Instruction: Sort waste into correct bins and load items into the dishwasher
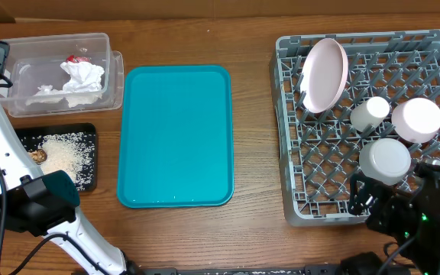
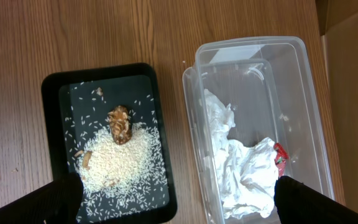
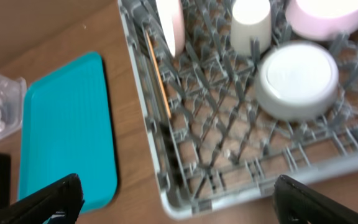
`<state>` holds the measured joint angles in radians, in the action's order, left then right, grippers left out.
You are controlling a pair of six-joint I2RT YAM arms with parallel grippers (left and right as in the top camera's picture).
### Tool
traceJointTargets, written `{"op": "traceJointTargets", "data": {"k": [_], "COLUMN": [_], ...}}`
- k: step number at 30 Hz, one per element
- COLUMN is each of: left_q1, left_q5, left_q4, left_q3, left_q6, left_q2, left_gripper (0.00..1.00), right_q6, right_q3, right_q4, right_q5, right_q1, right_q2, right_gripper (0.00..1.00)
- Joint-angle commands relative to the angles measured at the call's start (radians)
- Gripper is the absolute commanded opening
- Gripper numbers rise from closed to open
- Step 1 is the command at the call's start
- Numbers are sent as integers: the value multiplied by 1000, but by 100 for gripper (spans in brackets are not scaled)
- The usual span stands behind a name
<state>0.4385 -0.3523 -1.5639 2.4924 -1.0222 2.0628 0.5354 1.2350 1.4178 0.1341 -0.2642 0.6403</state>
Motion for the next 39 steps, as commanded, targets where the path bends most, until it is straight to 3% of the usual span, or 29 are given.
{"op": "traceJointTargets", "data": {"k": [1,10,22,28,39], "left_q1": [-6,-6,-7,-7,-7], "left_q5": [-16,-16,-16,-16,-16], "left_q4": [-1,-1,-1,-1,-1], "left_q3": [-4,-4,-4,-4,-4], "left_q6": [-10,-10,-10,-10,-10], "left_q2": [5,5,5,5,5], "left_gripper": [100,100,100,100,100], "right_q6": [-153,-336,-334,-335,-369], "right_q3": [-113,-497,-959,-1109,-1202], "right_q4": [-96,-536,-1023,-1249,-1388], "right_q5": [-59,-232,-256,-263,-264], "right_q1": [72,209,216,218,282], "right_q2": [-87,-351,-592,-637,-637], "right_gripper": [100,100,100,100,100]}}
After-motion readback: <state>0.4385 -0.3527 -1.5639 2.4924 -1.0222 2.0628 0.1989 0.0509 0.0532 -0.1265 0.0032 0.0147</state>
